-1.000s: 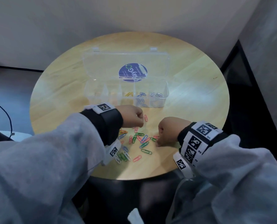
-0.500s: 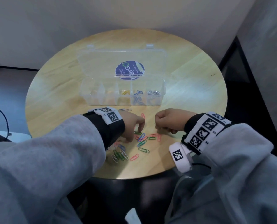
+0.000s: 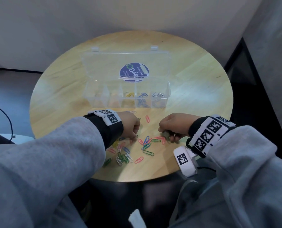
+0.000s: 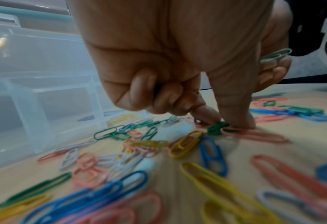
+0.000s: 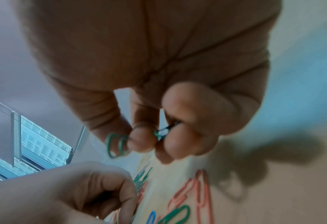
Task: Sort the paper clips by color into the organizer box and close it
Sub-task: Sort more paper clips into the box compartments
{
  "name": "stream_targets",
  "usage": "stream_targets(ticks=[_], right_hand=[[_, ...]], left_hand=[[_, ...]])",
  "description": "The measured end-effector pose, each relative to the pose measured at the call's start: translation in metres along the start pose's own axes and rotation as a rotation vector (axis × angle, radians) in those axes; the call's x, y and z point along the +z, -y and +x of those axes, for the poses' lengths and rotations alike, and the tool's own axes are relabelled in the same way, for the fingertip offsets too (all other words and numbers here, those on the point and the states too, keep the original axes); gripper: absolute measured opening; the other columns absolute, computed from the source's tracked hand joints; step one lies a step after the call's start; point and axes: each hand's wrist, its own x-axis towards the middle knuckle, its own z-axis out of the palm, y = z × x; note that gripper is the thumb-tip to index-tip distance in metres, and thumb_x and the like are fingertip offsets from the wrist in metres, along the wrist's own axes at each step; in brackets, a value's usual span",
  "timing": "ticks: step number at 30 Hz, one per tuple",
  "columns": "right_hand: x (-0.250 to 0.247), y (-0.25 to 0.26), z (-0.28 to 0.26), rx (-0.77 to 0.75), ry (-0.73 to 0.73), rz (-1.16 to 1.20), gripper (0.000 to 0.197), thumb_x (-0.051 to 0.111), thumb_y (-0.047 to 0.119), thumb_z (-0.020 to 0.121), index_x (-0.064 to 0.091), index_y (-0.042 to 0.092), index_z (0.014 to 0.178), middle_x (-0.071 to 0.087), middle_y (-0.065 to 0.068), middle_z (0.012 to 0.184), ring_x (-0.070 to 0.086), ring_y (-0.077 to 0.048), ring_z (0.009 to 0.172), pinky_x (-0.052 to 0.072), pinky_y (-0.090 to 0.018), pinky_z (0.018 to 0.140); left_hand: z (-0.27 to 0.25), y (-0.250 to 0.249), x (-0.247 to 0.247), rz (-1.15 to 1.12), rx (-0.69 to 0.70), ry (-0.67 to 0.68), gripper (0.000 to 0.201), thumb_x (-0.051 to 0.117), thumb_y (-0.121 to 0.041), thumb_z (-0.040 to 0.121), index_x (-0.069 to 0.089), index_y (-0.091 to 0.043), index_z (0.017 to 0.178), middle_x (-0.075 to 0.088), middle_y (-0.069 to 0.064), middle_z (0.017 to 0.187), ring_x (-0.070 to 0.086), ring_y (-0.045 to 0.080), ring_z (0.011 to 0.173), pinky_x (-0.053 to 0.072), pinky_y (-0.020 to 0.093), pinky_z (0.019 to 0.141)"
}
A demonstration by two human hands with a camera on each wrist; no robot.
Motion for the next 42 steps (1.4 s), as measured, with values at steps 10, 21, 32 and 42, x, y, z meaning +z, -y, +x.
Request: stream_targets(ticks=[10, 21, 32, 42], right_hand=[[0.002, -0.003, 0.005, -0.039, 0.098, 0.021, 0.017, 0.045, -0.004, 0.086, 0.050, 0.009, 0.077, 0.055, -0.013, 0.064, 0.050, -0.021, 0.049, 0.042, -0.026, 0.046], [0.016, 0.001, -0.003, -0.196, -0.081, -0.634, 0.011, 0.069, 0.018, 0.078, 0.062, 0.024, 0.084, 0.046, 0.010, 0.065, 0.044, -0.004, 0.057, 0.034, -0.021, 0.052], [0.017, 0.002, 0.004, -0.241, -0.100, -0.747, 0.013, 0.068, 0.016, 0.079, 0.057, 0.023, 0.078, 0.046, 0.013, 0.069, 0.048, -0.008, 0.065, 0.038, -0.023, 0.056], [0.019, 0.007, 0.004, -0.258, -0.065, -0.808, 0.011, 0.063, 0.011, 0.079, 0.058, 0.020, 0.078, 0.048, 0.011, 0.066, 0.047, -0.010, 0.064, 0.036, -0.023, 0.054]], left_hand=[[0.000, 0.001, 0.002, 0.012, 0.035, 0.051, 0.019, 0.072, -0.031, 0.076, 0.057, -0.025, 0.086, 0.053, -0.008, 0.075, 0.051, 0.015, 0.077, 0.030, 0.022, 0.051], [-0.004, -0.001, 0.001, 0.068, 0.050, 0.087, 0.009, 0.064, -0.022, 0.078, 0.055, -0.023, 0.075, 0.056, -0.006, 0.069, 0.052, 0.016, 0.074, 0.032, 0.020, 0.049], [-0.010, 0.014, -0.005, -0.452, -0.046, -0.046, 0.021, 0.062, -0.018, 0.078, 0.052, -0.021, 0.060, 0.055, -0.005, 0.059, 0.047, 0.010, 0.053, 0.040, 0.022, 0.059], [-0.022, 0.014, -0.017, -1.582, -0.047, 0.076, 0.010, 0.044, -0.005, 0.071, 0.041, -0.012, 0.066, 0.059, 0.010, 0.058, 0.055, 0.014, 0.041, 0.042, 0.013, 0.036]])
